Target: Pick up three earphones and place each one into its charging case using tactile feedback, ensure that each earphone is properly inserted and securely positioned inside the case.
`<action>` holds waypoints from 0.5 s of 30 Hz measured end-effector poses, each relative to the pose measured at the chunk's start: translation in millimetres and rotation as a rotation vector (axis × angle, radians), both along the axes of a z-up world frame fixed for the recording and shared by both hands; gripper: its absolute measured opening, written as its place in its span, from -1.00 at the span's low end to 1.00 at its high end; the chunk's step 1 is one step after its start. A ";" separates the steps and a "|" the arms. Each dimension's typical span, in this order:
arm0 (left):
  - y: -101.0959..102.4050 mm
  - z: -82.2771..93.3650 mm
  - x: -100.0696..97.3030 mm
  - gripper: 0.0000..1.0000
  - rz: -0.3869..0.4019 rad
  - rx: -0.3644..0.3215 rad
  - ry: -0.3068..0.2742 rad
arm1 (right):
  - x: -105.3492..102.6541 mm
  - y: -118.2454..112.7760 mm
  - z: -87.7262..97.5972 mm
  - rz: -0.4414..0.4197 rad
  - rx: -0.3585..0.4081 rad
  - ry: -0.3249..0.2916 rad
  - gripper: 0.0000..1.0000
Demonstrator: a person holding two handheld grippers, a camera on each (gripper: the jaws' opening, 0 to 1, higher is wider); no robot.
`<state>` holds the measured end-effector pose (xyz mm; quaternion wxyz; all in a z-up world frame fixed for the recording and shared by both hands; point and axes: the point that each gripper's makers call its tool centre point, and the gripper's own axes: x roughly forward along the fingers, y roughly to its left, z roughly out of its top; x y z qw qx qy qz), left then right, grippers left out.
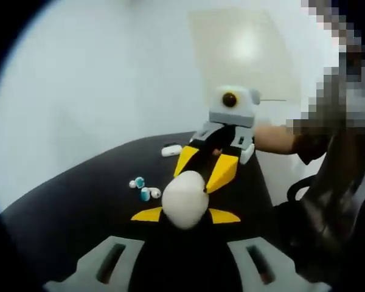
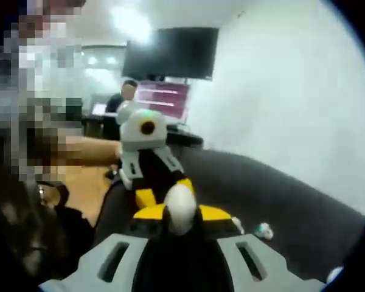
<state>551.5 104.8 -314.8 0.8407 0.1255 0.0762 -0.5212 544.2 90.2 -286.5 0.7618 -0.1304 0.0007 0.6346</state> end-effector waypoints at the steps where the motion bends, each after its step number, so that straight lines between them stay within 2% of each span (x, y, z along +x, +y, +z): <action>1: -0.3 0.1 -1.3 -0.54 -0.005 -0.003 0.007 | -0.4 -0.1 0.3 0.005 0.002 0.005 -0.59; 7: -2.8 4.6 -12.1 -0.59 -0.056 -0.039 0.056 | -10.3 -1.0 0.2 0.061 -0.015 -0.019 -0.59; 15: -5.2 1.7 -17.4 -0.65 -0.080 -0.040 0.108 | -14.5 5.0 0.9 0.082 -0.036 -0.044 -0.54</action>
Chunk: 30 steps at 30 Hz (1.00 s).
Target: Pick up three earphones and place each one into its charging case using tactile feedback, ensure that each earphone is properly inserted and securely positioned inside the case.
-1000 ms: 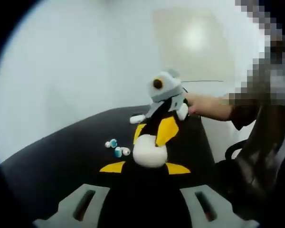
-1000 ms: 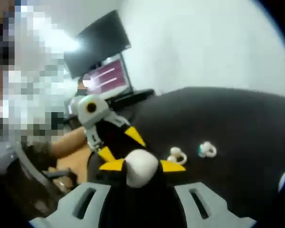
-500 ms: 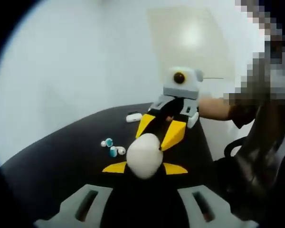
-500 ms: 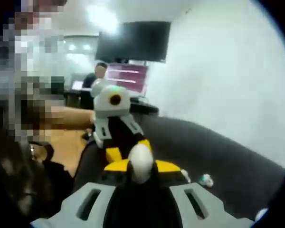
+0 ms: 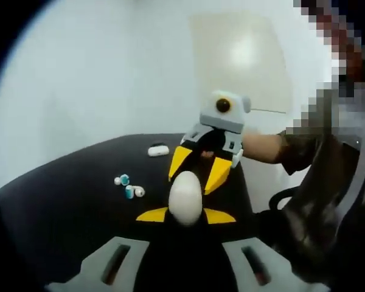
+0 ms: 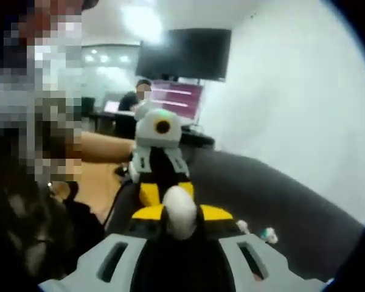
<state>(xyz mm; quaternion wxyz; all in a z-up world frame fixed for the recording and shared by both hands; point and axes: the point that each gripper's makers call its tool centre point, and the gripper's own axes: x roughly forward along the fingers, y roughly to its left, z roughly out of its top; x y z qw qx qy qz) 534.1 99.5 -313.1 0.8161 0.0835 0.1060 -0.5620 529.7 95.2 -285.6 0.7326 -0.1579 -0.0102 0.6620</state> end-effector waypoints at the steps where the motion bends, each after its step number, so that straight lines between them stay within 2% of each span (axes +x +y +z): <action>1: 0.2 -0.5 -0.5 -0.65 -0.002 0.003 0.001 | -1.2 2.1 0.7 0.010 -0.001 -0.014 -0.54; 3: 1.1 -1.4 -1.3 -0.66 -0.005 0.009 0.012 | -2.3 4.0 2.2 0.017 -0.010 -0.021 -0.57; 6: -0.1 -2.5 -5.4 -0.66 -0.027 0.014 0.023 | -7.8 2.2 3.6 0.038 -0.034 0.084 -0.60; 11: -0.6 -3.1 -7.1 -0.66 -0.037 0.015 0.032 | -6.6 2.5 4.0 0.042 -0.037 0.129 -0.61; 18: -0.8 -3.0 -7.9 -0.66 -0.039 0.014 0.026 | -11.3 4.4 -1.6 0.123 -0.114 -0.072 -0.57; 20: -0.6 -3.0 -8.0 -0.66 -0.040 0.015 0.025 | -11.9 6.8 -1.5 0.122 -0.131 -0.061 -0.57; 21: -0.4 -3.1 -8.2 -0.67 -0.041 0.016 0.024 | -13.6 6.6 -2.2 0.114 -0.131 0.012 -0.57; 23: -0.6 -3.2 -9.6 -0.67 -0.047 0.018 0.025 | -11.3 5.6 -3.1 0.109 -0.152 0.072 -0.59; 25: -1.0 -3.1 -11.3 -0.67 -0.057 0.020 0.026 | -11.2 4.4 -5.2 0.105 -0.162 0.181 -0.59; 28: -1.6 -2.4 -12.9 -0.68 -0.070 0.024 0.007 | -10.3 3.4 -5.0 0.102 -0.146 0.301 -0.60; 30: -1.7 -2.6 -14.7 -0.68 -0.078 0.034 -0.012 | -8.9 4.3 -0.9 0.089 -0.096 0.498 -0.60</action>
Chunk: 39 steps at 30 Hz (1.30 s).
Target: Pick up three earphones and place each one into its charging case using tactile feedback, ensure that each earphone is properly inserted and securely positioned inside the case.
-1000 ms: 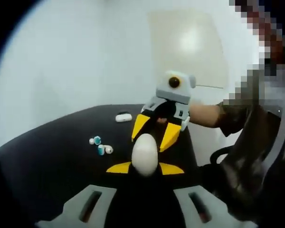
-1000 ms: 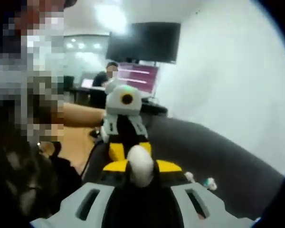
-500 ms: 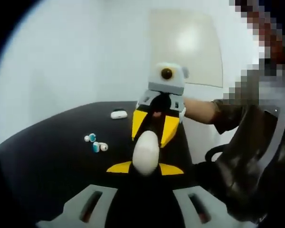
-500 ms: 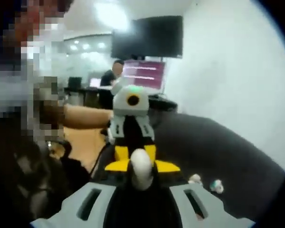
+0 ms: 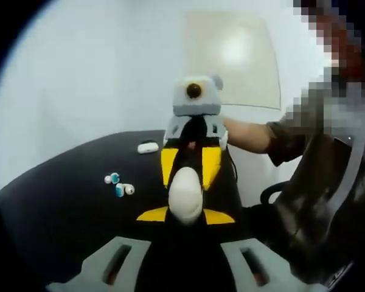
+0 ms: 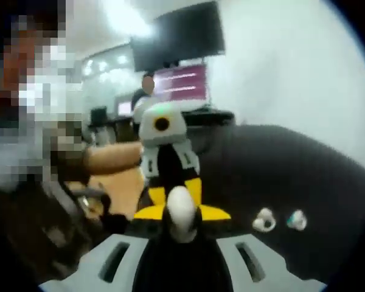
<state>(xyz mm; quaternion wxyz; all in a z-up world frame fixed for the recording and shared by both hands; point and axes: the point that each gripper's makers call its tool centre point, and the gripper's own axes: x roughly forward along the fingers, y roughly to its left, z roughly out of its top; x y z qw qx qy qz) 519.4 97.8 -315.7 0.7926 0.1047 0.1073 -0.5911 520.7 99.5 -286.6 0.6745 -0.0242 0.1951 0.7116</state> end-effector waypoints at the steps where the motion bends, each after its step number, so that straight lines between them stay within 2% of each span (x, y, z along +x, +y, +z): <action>1: -0.1 0.0 0.1 -0.68 0.000 0.002 -0.005 | 2.5 0.1 1.3 -0.012 0.020 0.085 -0.60; 2: -0.1 -0.1 0.1 -0.68 -0.001 0.003 -0.006 | 4.8 0.3 1.1 -0.022 0.044 0.182 -0.60; 4: 0.1 0.2 0.5 -0.68 0.001 0.002 -0.007 | 8.5 0.8 1.9 -0.028 0.085 0.291 -0.60; 6: 0.2 0.2 1.0 -0.68 0.006 0.001 -0.008 | 10.1 1.1 1.6 -0.025 0.134 0.318 -0.58; 8: 0.2 0.4 1.1 -0.68 0.007 -0.001 -0.008 | 11.4 0.0 2.5 -0.032 0.149 0.305 -0.58; 11: 0.0 0.7 0.7 -0.68 0.006 -0.003 -0.009 | 20.2 0.1 12.3 -0.081 0.219 0.186 -0.59; 14: 0.0 0.9 1.2 -0.67 0.006 -0.006 -0.007 | 24.6 -1.9 11.9 -0.107 0.229 0.182 -0.58; 16: 0.1 1.2 1.5 -0.67 0.007 -0.009 -0.005 | 34.0 -3.0 13.4 -0.158 0.244 0.119 -0.57; 18: 0.4 1.3 2.3 -0.67 0.011 -0.012 0.002 | 37.6 -5.1 17.3 -0.180 0.262 0.085 -0.57; 20: 0.5 1.3 2.6 -0.66 0.013 -0.013 0.005 | 46.1 -10.9 31.8 -0.220 0.335 0.055 -0.57; 23: 1.2 1.4 3.9 -0.66 0.021 -0.015 0.010 | 78.0 -38.8 69.1 -0.354 0.492 0.085 -0.57; 25: 1.6 1.5 4.9 -0.66 0.026 -0.017 0.012 | 102.7 -58.0 81.4 -0.469 0.518 0.042 -0.57; 27: 1.8 1.7 5.9 -0.66 0.030 -0.019 0.014 | 123.1 -72.8 81.4 -0.567 0.474 -0.001 -0.60; 29: 2.1 1.8 6.7 -0.66 0.034 -0.020 0.010 | 134.9 -79.5 76.2 -0.609 0.420 -0.021 -0.60; 33: 2.2 1.8 7.2 -0.66 0.037 -0.020 0.008 | 156.5 -84.3 40.8 -0.688 0.193 -0.060 -0.60; 36: 2.4 1.8 7.6 -0.66 0.038 -0.020 0.006 | 163.4 -79.5 10.1 -0.689 0.033 -0.055 -0.61; 37: 2.4 1.8 7.7 -0.66 0.040 -0.020 0.005 | 163.8 -75.8 2.7 -0.679 0.004 -0.047 -0.61; 39: 2.4 1.7 7.4 -0.65 0.040 -0.020 0.005 | 162.7 -66.2 -8.0 -0.652 -0.017 0.011 -0.63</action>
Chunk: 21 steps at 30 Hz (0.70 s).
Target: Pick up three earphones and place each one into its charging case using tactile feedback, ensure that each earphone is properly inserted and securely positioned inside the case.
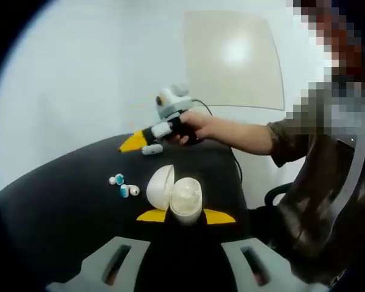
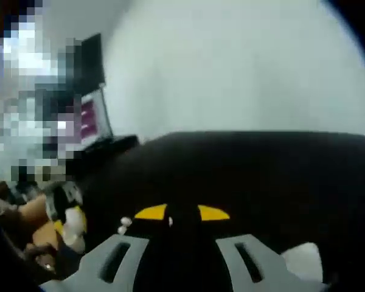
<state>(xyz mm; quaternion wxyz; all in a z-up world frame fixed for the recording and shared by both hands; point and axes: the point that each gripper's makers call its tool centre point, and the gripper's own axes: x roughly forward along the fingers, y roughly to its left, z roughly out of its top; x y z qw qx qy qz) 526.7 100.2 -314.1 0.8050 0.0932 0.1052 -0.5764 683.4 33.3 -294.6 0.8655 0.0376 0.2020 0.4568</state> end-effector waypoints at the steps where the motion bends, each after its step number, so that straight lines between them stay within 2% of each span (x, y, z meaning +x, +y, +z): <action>1: 0.0 0.0 -0.1 -0.65 0.000 0.000 0.001 | -0.6 2.6 -1.6 0.009 0.010 0.023 -0.65; 4: -0.1 -0.1 -0.4 -0.65 0.001 0.000 -0.001 | -1.2 11.1 -8.5 0.030 0.044 0.146 -0.72; 7: 0.0 -0.2 -0.5 -0.65 0.002 0.000 -0.003 | -1.5 17.0 -14.3 0.060 0.009 0.178 -0.72; 10: 0.0 -0.1 -0.3 -0.65 0.002 -0.001 -0.005 | -8.8 20.1 -23.3 0.092 -0.065 0.212 -0.72; 12: 0.1 -0.1 0.0 -0.65 0.002 -0.002 -0.004 | -8.6 20.3 -29.6 0.101 -0.140 0.183 -0.72; 16: 0.1 -0.2 0.3 -0.65 0.004 -0.002 -0.006 | -8.9 21.7 -28.8 0.102 -0.214 0.108 -0.78; 17: 0.1 -0.2 0.6 -0.65 0.005 -0.002 -0.006 | -12.5 23.2 -28.9 0.120 -0.239 0.079 -0.88; 18: 0.1 -0.3 0.7 -0.65 0.005 -0.002 -0.006 | -17.2 27.0 -26.3 0.149 -0.248 0.041 -0.89; 21: 0.2 -0.2 1.2 -0.65 0.007 -0.003 -0.007 | -21.0 25.9 -22.8 0.159 -0.336 -0.094 -0.90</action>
